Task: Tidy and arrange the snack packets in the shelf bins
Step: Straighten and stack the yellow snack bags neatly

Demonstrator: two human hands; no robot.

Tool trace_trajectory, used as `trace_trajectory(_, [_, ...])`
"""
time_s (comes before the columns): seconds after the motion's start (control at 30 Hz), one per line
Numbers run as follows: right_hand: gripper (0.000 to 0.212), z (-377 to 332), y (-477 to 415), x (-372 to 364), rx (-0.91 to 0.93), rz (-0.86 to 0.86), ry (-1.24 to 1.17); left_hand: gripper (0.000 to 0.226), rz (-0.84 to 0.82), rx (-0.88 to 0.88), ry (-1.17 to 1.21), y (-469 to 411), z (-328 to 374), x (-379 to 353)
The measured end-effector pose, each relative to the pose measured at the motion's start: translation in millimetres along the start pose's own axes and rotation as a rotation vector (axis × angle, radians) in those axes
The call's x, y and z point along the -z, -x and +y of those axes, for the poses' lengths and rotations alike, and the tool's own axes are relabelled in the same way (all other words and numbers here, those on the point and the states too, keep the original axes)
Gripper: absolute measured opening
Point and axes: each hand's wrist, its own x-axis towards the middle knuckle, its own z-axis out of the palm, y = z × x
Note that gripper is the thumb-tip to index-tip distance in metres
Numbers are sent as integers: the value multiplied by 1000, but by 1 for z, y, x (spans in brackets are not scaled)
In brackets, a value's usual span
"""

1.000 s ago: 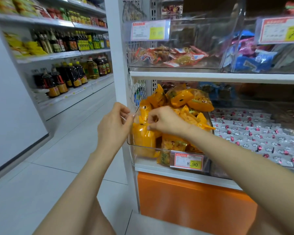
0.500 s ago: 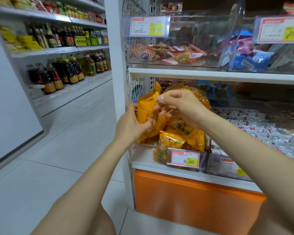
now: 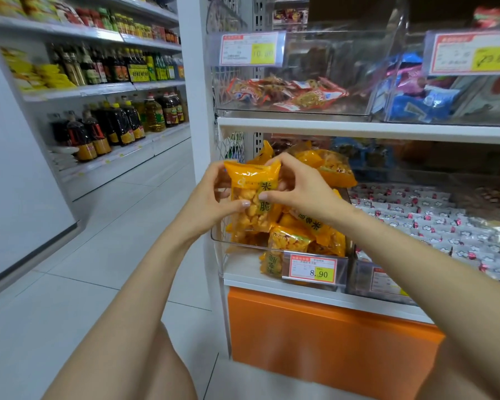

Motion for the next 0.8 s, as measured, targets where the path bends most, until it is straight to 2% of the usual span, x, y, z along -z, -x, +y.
trace_trajectory(0.07, [38,1,3,-7,-3,-3,81,68,16,-49,-146,-2,-2,2])
trace_trajectory(0.17, [41,4,4,-12,-2,-102,229,68,-23,-40,-333,-5,-5,9])
trace_trajectory(0.27, [45,10,1,-5,5,-117,262,71,-62,-61,-462,-10,-4,14])
trace_trajectory(0.43, [45,16,2,-7,5,-66,409,50,-132,-129,-718,-19,4,10])
trace_trajectory(0.57, [55,7,2,3,61,-155,690,42,-233,-52,-790,-26,7,10])
trace_trajectory(0.67, [66,2,5,11,81,-271,915,42,-358,-70,-996,-38,13,1])
trace_trajectory(0.73, [70,3,8,13,79,-325,974,41,-417,-129,-1093,-44,16,-8])
trace_trajectory(0.8, [70,6,11,15,50,-331,962,43,-429,-153,-1038,-46,10,-10])
